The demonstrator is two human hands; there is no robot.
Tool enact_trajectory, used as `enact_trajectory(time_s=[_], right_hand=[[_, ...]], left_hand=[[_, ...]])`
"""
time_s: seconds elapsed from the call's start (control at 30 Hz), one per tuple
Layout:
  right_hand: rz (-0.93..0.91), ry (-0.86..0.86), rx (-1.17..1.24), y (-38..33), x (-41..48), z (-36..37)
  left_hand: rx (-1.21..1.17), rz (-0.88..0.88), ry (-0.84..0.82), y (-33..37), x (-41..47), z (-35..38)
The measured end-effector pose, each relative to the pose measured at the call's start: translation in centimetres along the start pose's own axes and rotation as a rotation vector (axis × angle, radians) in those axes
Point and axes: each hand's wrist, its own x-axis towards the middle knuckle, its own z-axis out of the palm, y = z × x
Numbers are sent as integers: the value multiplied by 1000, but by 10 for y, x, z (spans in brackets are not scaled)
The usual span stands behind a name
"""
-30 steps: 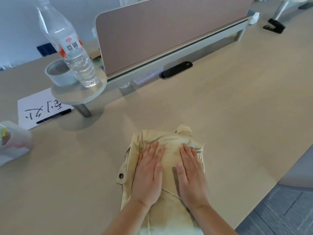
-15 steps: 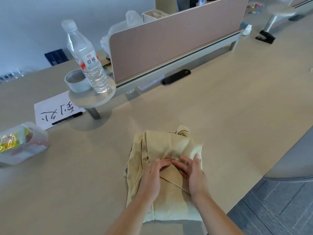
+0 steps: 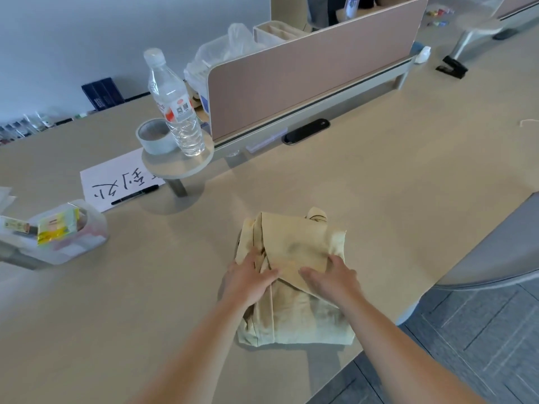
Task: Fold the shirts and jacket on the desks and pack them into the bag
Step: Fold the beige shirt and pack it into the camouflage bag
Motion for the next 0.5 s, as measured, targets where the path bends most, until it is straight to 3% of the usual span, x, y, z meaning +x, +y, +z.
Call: enact_trajectory(time_s=[0.2, 0.37, 0.5], right_hand=[[-8, 27, -11, 8, 19, 11], [-29, 28, 55, 12, 23, 12], [-105, -24, 177, 15, 25, 6]], left_hand=[[165, 10, 15, -3, 7, 9], [38, -27, 18, -4, 8, 14], [-149, 65, -63, -2, 14, 16]])
